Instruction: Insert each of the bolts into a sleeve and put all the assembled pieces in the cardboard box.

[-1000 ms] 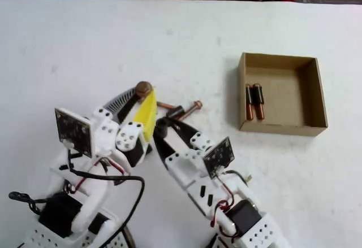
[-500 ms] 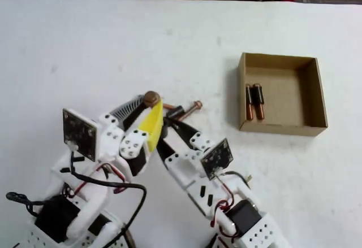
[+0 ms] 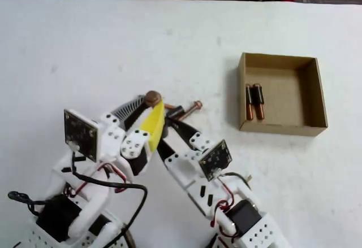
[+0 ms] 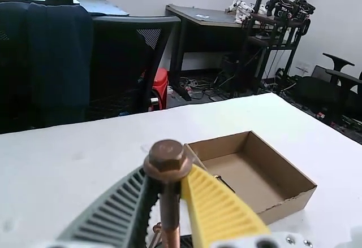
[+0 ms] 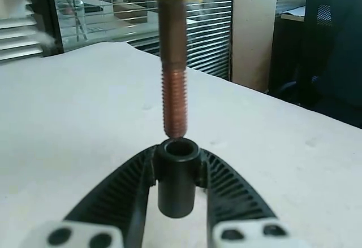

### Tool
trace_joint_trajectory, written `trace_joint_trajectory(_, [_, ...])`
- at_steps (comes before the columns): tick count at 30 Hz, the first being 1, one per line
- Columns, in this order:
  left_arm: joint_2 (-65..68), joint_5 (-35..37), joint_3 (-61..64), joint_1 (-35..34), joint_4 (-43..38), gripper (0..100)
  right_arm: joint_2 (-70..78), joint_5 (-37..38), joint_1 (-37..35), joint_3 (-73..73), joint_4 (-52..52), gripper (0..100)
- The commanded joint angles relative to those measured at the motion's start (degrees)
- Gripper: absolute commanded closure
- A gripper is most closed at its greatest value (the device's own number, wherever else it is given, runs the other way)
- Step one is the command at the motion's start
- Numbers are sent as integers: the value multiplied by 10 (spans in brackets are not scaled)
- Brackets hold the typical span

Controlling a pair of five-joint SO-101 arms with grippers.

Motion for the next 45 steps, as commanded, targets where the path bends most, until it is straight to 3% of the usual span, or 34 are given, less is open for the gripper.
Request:
trace_joint_trajectory(1, [-7, 1, -4, 7, -19, 979, -8, 11, -2, 5, -2, 981])
trace_joint_trajectory(32, [-9, -25, 83, 5, -21, 976, -8, 11, -2, 5, -2, 981])
trace_joint_trajectory(40, [-9, -25, 86, 3, -17, 811, -8, 11, -2, 5, -2, 981])
trace_joint_trajectory(45, [-8, -25, 86, 3, -17, 793, -8, 11, -2, 5, -2, 981])
